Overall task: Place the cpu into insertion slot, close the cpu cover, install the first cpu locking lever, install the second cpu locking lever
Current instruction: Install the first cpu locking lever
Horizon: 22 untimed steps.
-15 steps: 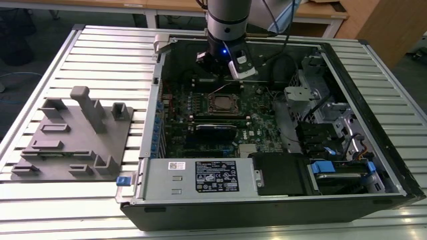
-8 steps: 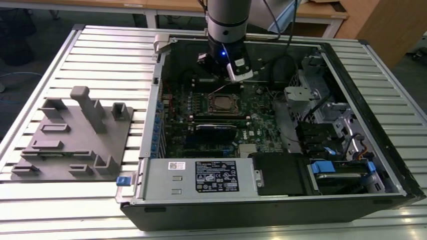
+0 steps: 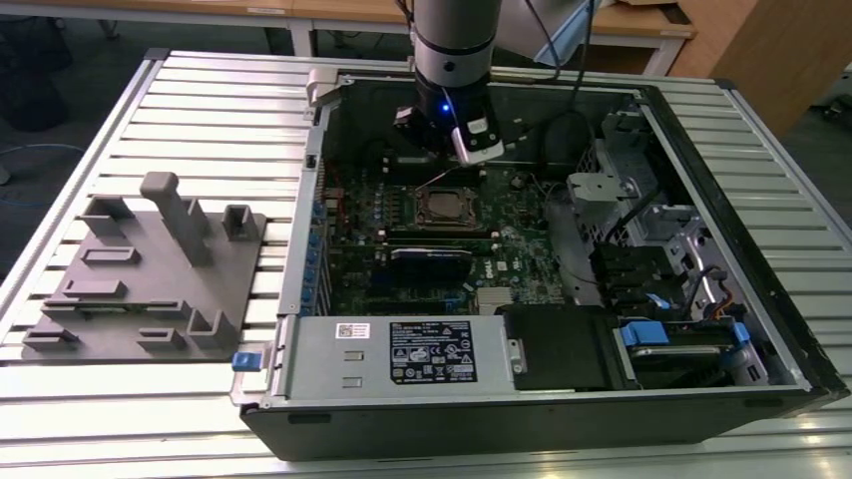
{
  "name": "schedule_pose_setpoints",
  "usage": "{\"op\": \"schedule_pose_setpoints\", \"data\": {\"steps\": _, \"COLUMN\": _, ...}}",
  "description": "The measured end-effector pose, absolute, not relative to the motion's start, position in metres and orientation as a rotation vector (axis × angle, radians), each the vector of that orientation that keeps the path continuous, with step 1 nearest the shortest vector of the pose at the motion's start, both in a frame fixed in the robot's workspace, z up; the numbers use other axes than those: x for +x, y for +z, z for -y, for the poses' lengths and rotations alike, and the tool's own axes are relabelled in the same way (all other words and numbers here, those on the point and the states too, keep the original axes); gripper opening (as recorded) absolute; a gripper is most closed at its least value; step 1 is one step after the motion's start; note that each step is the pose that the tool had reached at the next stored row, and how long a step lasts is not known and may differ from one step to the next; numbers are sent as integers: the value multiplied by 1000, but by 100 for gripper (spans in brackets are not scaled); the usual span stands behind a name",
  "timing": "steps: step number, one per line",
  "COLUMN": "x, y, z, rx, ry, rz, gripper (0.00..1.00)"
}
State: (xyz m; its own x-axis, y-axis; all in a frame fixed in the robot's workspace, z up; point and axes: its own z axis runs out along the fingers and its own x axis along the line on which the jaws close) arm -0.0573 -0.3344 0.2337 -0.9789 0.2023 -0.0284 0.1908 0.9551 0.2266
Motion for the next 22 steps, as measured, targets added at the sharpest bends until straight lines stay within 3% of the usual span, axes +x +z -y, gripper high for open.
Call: {"op": "schedule_pose_setpoints", "data": {"steps": 22, "x": -57, "y": 223, "z": 334, "rx": 301, "ry": 336, "rz": -3034, "gripper": 10}}
